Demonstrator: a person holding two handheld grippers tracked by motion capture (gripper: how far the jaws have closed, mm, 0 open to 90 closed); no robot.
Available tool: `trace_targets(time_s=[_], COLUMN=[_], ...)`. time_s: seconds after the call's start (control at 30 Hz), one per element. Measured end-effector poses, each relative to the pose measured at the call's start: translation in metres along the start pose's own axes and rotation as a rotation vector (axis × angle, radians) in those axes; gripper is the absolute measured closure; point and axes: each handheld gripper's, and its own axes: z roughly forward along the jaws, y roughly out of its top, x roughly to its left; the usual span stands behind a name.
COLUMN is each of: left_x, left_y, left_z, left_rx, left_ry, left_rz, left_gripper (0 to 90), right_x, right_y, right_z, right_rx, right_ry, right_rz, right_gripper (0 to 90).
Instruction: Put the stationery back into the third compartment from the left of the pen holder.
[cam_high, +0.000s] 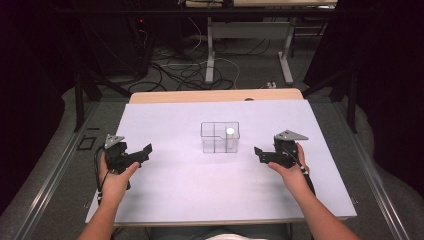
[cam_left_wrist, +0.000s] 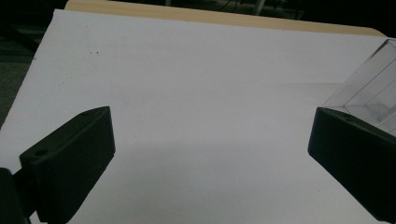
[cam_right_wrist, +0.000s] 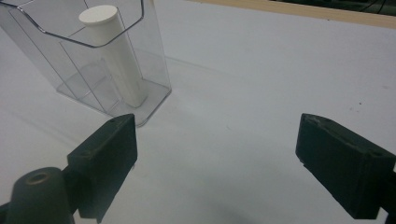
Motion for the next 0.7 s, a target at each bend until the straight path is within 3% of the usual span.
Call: trace_targets(time_s=[0.33, 0.7], left_x=[0.004, 0.01], left_y=[-0.009, -0.016], left_z=[0.007, 0.015], left_rx=[0.026, 0.046], left_ry=[0.008, 0.02], left_rz=[0.003, -0.025], left_gripper=[0.6, 0.5], right_x=[0.001, 0.004], right_y=[-0.002, -0.003], right_z=[0.002, 0.005], right_rx=[0.01, 0.011], right_ry=[0.002, 0.012], right_rz=[-0.001, -0.018], right_gripper=[12.1, 12.1])
